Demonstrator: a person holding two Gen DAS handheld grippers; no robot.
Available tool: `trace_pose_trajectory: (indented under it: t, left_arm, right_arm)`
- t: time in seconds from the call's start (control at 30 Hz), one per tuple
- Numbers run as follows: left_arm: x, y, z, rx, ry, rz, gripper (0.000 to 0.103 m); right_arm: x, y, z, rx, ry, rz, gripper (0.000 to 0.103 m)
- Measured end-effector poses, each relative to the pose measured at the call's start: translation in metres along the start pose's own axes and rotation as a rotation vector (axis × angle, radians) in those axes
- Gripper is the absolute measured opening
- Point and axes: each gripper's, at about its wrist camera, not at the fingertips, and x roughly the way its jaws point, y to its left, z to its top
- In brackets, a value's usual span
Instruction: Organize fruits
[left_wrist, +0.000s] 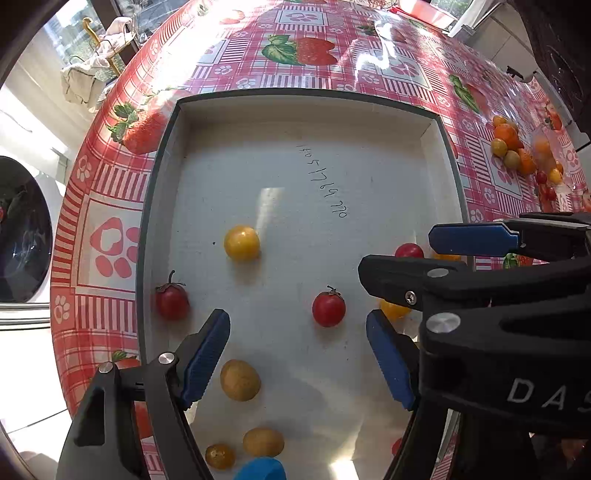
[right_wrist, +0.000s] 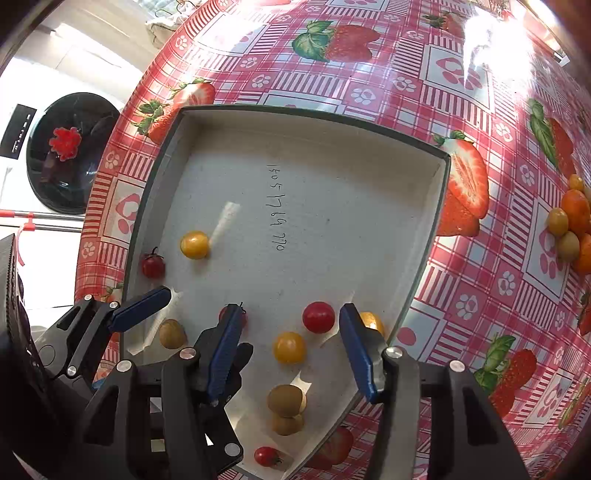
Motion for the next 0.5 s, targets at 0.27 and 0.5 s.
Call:
trace_pose_trajectory:
  t: [0.27,0.5]
  left_arm:
    - [-0.009,0.001,0.003,0.012,0.000,0.087,0.103]
    - [-0.025,-0.003,-0.005,0.023,-0.020,0.081,0.103]
  right_arm:
    - [-0.036,0.006,-0.003,-0.011,-0.048,-0.096,0.087]
    - [-0.052,-0.016,-0.018,0.033,-0.048,-0.147,0.090]
